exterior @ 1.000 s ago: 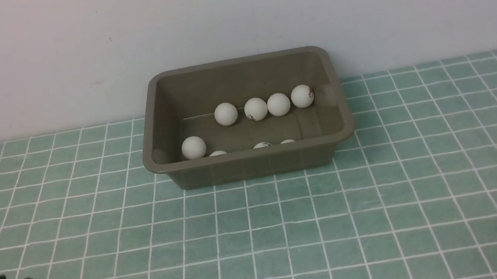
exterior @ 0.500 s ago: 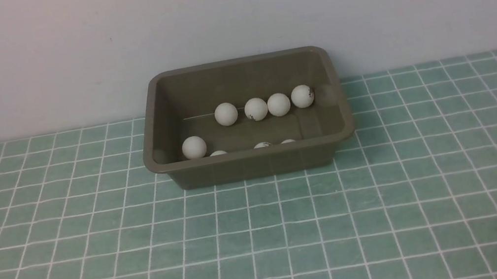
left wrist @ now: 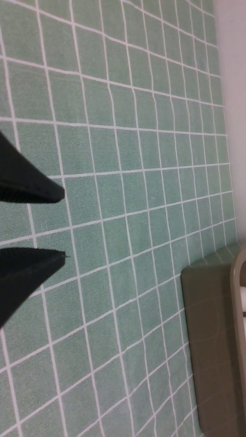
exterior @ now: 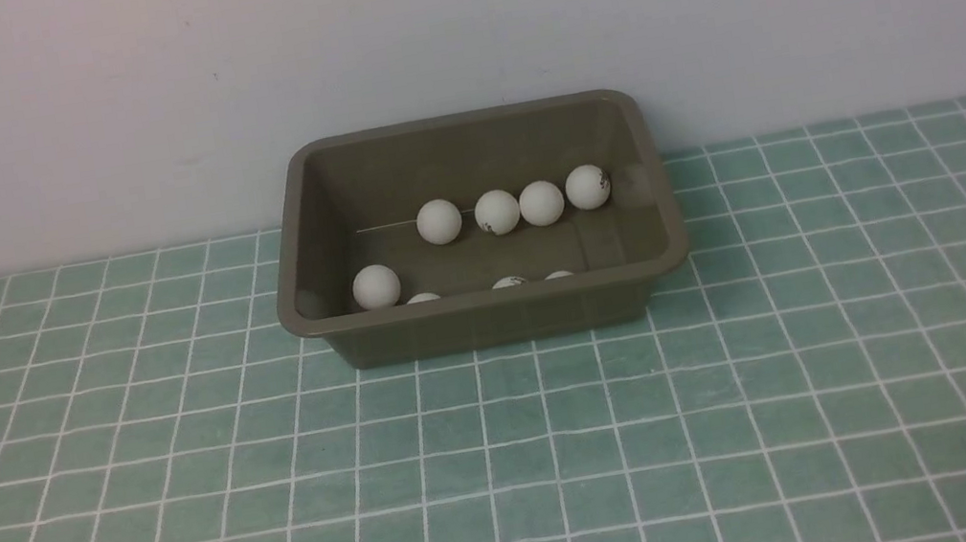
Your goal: Put the table tennis balls in the box on the green coffee tablecloth.
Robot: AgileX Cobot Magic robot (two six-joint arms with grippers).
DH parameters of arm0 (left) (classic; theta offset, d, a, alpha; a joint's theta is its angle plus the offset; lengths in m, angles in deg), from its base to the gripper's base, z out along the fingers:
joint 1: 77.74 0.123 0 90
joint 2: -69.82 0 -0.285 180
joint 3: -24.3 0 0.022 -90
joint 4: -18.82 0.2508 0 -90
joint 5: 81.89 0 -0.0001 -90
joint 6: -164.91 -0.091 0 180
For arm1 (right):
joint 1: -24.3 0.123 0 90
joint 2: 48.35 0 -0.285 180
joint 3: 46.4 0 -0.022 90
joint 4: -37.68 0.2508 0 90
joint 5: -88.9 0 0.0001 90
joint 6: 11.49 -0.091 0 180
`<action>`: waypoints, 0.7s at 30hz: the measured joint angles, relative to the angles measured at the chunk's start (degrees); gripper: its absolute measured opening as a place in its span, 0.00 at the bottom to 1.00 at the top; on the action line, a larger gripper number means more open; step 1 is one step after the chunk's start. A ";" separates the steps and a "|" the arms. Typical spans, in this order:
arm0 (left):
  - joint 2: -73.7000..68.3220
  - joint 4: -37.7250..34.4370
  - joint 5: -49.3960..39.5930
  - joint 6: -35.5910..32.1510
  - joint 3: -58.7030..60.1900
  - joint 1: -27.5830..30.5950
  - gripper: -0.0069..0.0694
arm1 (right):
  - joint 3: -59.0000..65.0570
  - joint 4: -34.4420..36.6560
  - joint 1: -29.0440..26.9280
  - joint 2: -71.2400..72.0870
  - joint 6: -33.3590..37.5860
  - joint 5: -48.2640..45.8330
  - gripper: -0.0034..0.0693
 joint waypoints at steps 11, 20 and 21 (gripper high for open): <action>0.00 1.21 0.02 -0.30 0.00 2.66 0.32 | 0.00 0.00 0.00 0.00 0.00 0.00 0.64; 0.00 0.99 1.49 -0.30 0.28 10.26 0.32 | 0.00 0.00 0.00 0.00 -0.01 0.00 0.64; 0.00 0.75 1.52 -0.30 0.28 10.26 0.32 | 0.00 0.00 0.00 0.00 -0.01 0.00 0.64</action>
